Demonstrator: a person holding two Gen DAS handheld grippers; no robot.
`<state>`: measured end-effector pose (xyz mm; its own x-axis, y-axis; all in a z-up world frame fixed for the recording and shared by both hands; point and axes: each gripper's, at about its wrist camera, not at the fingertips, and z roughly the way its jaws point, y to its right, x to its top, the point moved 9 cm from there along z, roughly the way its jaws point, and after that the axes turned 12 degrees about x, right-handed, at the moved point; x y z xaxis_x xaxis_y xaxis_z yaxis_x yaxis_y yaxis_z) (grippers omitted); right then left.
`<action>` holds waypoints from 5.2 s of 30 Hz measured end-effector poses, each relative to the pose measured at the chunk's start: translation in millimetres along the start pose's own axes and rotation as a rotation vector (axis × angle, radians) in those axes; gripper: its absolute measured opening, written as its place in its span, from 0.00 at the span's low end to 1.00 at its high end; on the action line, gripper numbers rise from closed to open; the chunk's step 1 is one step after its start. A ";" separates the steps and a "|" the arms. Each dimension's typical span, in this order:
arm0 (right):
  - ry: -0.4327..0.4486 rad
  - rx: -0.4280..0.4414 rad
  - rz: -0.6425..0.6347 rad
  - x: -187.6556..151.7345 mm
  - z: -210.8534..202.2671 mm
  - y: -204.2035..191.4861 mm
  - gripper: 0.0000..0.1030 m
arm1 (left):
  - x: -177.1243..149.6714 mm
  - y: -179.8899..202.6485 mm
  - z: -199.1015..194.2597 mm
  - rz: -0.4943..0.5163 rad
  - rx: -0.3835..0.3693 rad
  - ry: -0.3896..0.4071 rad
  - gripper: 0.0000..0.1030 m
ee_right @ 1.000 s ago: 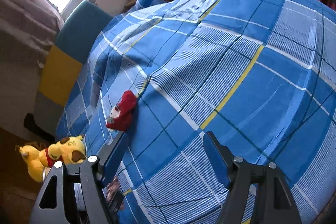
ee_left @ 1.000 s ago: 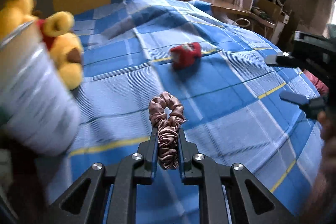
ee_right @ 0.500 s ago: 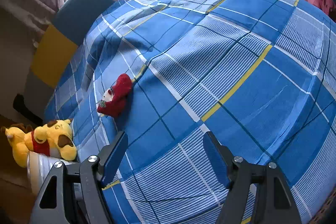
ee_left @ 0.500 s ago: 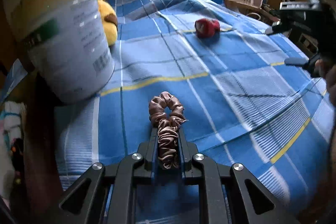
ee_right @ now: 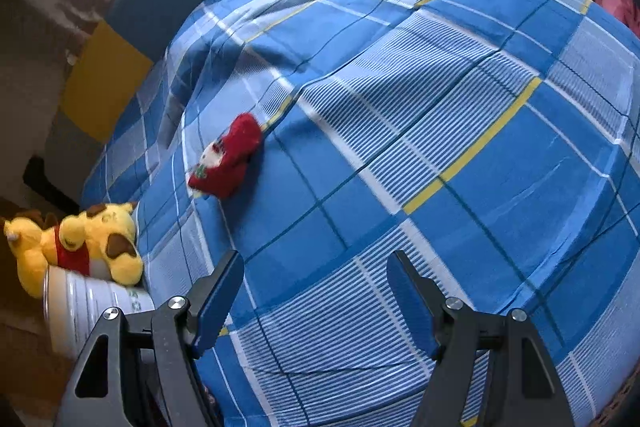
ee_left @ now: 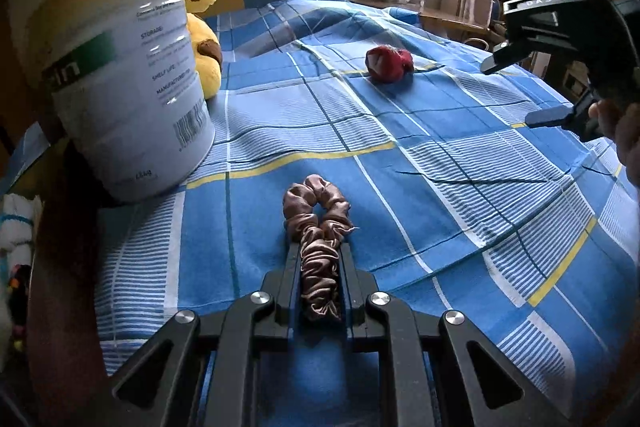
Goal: Organize soft objects
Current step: 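Grasp the red Christmas sock with the right tool while the left tool holds the scrunchie, then carry the scrunchie into the gold tray and open the left tool, then carry the red sock into the gold tray and open the right tool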
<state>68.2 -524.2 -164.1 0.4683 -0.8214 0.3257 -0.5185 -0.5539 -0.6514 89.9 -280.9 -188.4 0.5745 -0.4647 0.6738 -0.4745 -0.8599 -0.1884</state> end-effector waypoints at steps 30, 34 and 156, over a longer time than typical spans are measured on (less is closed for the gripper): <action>-0.125 -0.160 -0.237 55.1 137.1 -84.5 0.27 | -1.2 -2.3 1.1 -0.041 -0.054 0.006 0.16; -0.155 -0.152 -0.363 36.9 115.3 -100.6 0.24 | -1.4 -2.4 1.2 -0.042 -0.055 0.006 0.16; -0.397 0.128 -1.215 -307.2 98.9 -329.1 0.62 | -85.5 -345.6 -161.5 -0.562 0.470 0.037 1.00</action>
<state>165.8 -76.1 -117.6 0.7811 0.3082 0.5430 0.4513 -0.8797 -0.1499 97.1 90.1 -65.5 0.6199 0.0738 0.7812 0.2260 -0.9702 -0.0877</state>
